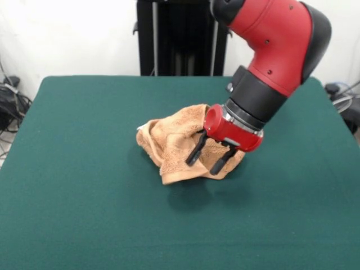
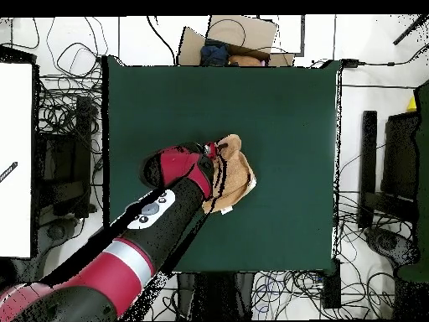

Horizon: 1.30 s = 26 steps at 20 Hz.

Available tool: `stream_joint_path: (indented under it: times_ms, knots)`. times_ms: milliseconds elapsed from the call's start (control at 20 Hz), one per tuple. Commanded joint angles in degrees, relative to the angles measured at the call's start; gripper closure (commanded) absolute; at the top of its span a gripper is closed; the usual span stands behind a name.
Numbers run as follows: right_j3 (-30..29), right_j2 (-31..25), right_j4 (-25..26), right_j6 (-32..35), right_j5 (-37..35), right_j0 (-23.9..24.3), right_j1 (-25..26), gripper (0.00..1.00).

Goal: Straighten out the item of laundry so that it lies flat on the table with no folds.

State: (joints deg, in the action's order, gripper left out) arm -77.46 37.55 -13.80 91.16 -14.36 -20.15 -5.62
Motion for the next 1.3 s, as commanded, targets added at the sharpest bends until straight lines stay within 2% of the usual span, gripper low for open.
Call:
stream_joint_path:
  times_ms: [50, 700, 1300]
  knots:
    - [-0.31, -1.84, -2.38, 14.55, -2.27, 1.35, 3.93, 0.00]
    - [1.26, -0.18, -4.46, 15.59, 1.42, 1.25, 8.62, 0.00]
    - [1.69, -2.61, -6.13, 15.51, 1.29, 1.84, 8.86, 0.00]
